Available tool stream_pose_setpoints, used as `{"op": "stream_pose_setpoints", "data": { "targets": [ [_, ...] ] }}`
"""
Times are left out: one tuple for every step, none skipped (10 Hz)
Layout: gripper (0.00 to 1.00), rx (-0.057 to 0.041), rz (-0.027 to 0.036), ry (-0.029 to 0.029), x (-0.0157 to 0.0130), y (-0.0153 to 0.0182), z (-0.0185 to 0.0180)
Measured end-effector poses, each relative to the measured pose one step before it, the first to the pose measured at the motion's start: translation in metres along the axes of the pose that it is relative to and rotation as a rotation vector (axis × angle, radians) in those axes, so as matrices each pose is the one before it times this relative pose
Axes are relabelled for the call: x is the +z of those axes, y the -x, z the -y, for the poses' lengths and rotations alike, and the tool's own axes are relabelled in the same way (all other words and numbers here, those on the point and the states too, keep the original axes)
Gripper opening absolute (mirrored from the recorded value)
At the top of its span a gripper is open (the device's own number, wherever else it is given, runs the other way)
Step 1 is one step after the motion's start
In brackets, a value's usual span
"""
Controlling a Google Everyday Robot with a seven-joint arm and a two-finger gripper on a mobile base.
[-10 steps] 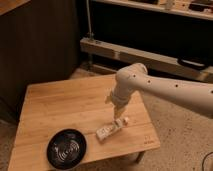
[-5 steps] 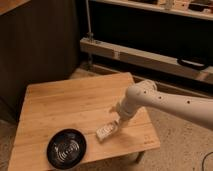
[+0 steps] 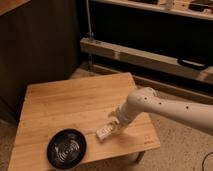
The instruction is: Place the bottle in the ceramic bowl
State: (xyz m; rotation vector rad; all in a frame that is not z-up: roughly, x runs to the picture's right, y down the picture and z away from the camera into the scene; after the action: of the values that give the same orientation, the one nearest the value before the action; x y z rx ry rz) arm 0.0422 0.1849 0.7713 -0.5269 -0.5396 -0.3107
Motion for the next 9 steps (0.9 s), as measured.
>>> {"op": "stream_pose_setpoints", "data": {
  "targets": [
    [0.65,-0.00365,0.01612,0.00745,0.01119,0.00408,0.00036],
    [0.65,0.0005,0.00968,0.00576,0.00727,0.00119,-0.00069],
    [0.65,0.00302,0.00793,0.00395,0.00529,0.00024,-0.00022],
    [0.65,-0.00054,0.01503,0.0066,0.00715,0.00086,0.0003],
    [0.65,-0.00739,0.01458,0.00622,0.00473,0.0016,0.00028],
    [0.65,-0.00631,0.0107,0.00324,0.00169,0.0018,0.002],
    [0.65,-0.00518,0.01261,0.01055,0.00344,0.0009,-0.00012],
    [0.65,-0.00457,0.0143,0.0069,0.00236,0.00122,0.00067],
    [0.63,-0.00239,0.00465,0.00525,0.00124,-0.00043,-0.00068]
  ]
}}
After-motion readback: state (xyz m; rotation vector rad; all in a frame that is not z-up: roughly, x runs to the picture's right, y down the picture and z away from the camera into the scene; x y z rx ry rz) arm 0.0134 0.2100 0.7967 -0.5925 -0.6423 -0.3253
